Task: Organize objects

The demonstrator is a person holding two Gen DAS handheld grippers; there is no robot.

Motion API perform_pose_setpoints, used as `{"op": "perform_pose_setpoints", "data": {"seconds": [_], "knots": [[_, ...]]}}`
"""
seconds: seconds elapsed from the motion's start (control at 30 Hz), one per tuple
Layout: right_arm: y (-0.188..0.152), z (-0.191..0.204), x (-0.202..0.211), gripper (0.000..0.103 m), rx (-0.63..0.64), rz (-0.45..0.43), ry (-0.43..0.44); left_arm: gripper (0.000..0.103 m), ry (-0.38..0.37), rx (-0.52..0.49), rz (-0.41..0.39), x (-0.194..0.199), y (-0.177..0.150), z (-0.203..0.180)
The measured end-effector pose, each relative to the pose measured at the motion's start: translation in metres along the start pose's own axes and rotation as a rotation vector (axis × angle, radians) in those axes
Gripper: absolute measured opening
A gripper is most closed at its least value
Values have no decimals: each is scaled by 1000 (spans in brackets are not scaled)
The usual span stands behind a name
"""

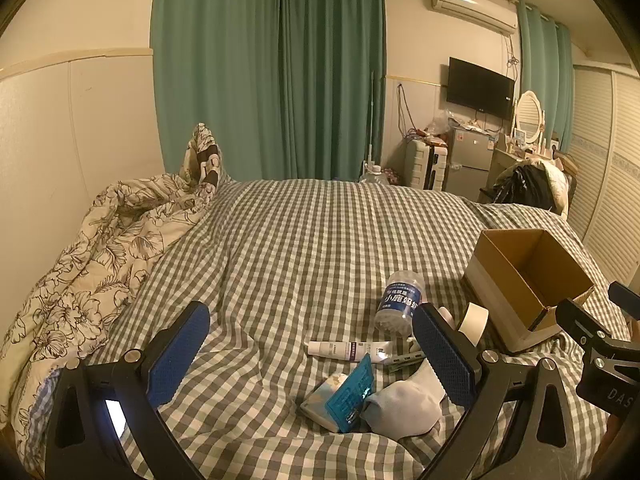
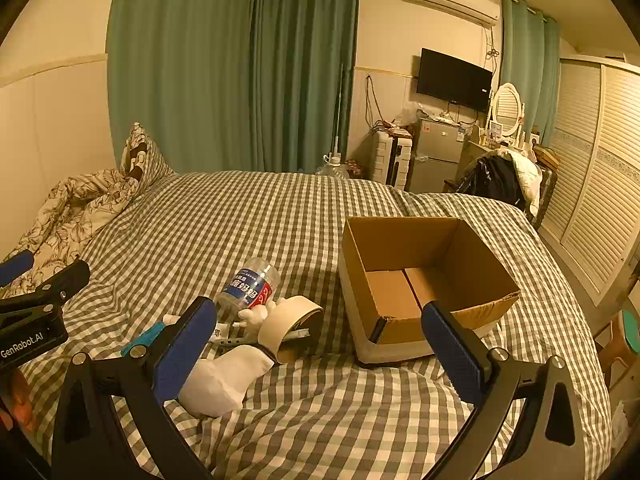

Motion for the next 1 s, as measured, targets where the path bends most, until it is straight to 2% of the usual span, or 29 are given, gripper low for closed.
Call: {"op": "perform_pose_setpoints", "data": {"seconds": [1.0], "knots": [[-1, 6, 7, 103, 30, -3, 14, 103, 4, 23, 1, 5, -1, 4]]}}
Point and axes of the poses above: each gripper's, at about its wrist camera, not at the fingertips, and x roughly against the way its jaws point, z to its left, y to its top, the point moved 2 cm from there along -x, roughly the way its jaws point, and after that the axes turned 10 degrees about z, right-handed, at the moved point
